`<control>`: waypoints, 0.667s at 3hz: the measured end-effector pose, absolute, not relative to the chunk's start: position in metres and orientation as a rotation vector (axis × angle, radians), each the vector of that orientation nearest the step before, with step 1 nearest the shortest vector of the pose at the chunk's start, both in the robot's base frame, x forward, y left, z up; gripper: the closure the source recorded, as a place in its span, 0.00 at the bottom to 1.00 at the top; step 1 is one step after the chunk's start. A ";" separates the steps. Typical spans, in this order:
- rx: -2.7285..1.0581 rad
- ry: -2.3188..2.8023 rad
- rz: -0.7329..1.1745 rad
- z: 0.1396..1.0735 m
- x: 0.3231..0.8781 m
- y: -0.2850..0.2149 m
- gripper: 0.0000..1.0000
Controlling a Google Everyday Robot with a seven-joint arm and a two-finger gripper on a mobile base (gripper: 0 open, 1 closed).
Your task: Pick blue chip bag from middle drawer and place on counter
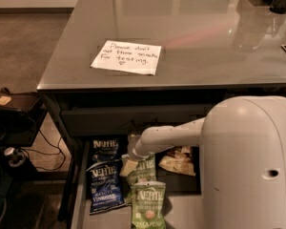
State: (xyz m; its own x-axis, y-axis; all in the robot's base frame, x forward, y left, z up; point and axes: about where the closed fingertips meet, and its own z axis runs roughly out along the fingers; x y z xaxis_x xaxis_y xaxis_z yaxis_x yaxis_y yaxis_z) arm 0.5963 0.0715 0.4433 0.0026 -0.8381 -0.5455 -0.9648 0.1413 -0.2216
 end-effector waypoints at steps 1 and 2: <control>-1.743 1.837 0.315 0.409 0.607 0.096 0.00; -1.772 1.799 0.351 0.358 0.623 0.133 0.00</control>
Offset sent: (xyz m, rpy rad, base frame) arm 0.1168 0.2687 -0.3823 0.1233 0.0329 0.2943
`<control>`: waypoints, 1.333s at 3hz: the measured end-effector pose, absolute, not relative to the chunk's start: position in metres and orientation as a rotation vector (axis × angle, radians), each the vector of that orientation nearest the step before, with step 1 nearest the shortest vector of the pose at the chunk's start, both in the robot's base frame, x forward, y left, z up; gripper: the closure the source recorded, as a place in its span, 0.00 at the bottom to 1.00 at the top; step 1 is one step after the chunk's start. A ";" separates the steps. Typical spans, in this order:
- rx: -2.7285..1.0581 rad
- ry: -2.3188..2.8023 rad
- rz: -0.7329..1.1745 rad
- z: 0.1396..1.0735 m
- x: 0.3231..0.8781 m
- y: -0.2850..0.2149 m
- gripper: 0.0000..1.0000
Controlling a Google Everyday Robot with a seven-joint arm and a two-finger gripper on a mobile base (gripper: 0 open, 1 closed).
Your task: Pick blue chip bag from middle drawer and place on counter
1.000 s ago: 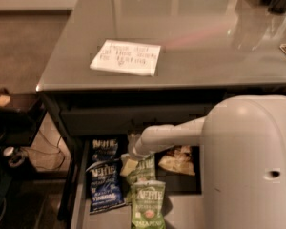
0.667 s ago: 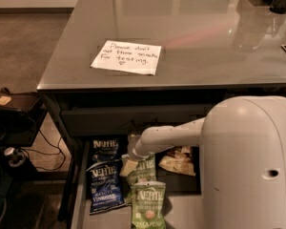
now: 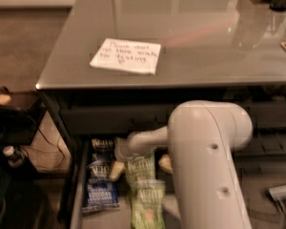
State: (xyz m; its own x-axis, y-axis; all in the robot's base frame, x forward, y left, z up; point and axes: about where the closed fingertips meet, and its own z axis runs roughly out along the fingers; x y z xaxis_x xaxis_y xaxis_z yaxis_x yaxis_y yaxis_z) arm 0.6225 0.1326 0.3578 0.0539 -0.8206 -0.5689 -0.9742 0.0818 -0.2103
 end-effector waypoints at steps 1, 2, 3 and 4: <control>-1.772 1.799 0.351 0.359 0.623 0.133 0.00; -1.775 1.795 0.355 0.356 0.624 0.137 0.00; -1.777 1.792 0.358 0.356 0.625 0.139 0.00; -1.777 1.792 0.358 0.358 0.626 0.139 0.00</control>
Offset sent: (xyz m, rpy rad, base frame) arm 0.0905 0.2076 -0.2968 0.0956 0.0245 0.2268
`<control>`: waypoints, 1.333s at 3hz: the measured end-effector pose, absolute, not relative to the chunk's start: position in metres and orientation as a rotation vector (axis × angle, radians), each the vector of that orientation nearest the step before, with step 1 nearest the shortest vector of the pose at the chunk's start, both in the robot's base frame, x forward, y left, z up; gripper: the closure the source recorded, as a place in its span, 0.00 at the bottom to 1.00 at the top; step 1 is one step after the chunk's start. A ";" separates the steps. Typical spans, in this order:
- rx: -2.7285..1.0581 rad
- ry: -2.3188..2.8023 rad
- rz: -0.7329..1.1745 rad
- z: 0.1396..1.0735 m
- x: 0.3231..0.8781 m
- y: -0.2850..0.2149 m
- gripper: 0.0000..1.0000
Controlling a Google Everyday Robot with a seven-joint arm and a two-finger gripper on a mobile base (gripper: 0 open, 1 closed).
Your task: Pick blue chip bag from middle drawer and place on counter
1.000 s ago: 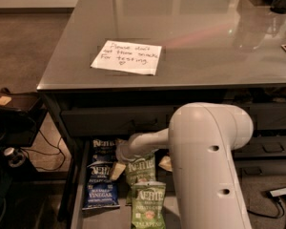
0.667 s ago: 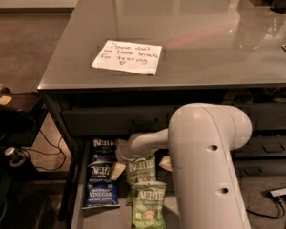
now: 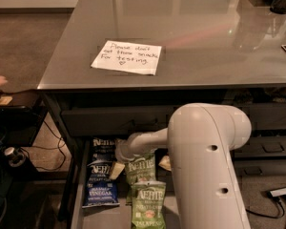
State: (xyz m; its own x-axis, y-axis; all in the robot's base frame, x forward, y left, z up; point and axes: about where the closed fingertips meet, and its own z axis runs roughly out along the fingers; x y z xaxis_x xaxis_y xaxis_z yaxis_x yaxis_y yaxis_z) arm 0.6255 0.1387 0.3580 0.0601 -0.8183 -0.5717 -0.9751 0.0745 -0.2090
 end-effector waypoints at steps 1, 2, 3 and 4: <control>-1.781 1.787 0.361 0.357 0.627 0.141 0.00; -1.807 1.764 0.369 0.357 0.624 0.149 0.00; -1.809 1.761 0.372 0.356 0.625 0.150 0.00; -1.772 1.785 0.418 0.389 0.607 0.127 0.00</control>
Offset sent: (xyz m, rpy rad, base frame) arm 0.0875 0.2015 -0.2970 0.0923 0.0235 0.2185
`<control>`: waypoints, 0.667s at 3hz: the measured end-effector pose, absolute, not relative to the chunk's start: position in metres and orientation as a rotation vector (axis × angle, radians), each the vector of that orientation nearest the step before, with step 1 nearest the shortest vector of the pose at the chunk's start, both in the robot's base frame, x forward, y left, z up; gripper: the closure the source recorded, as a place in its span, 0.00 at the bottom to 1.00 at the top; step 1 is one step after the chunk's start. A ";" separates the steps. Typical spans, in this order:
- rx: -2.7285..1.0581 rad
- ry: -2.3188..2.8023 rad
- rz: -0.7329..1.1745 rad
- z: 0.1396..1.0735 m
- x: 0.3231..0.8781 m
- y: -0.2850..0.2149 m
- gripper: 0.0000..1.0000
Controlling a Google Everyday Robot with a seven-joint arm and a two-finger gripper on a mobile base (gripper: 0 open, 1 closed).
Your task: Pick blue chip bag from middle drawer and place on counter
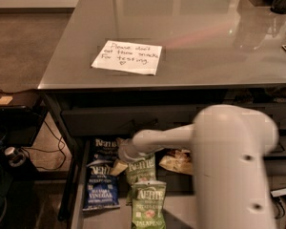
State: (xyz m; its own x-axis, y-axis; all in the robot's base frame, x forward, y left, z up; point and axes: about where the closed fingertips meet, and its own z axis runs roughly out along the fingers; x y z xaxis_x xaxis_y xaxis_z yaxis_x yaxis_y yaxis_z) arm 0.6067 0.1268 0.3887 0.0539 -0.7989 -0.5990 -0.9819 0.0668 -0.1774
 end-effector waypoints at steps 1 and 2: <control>-1.808 1.760 0.612 0.476 0.515 0.108 0.00; -1.802 1.748 0.689 0.520 0.483 0.105 0.00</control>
Offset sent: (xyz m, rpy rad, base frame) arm -0.0722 -0.0170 0.0696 0.0534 0.0906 0.0580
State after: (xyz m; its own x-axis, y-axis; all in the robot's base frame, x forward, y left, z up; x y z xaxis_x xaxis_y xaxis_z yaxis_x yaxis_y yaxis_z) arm 0.4835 0.1054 0.5199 0.0317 -0.7279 -0.6850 -0.9995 -0.0205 -0.0245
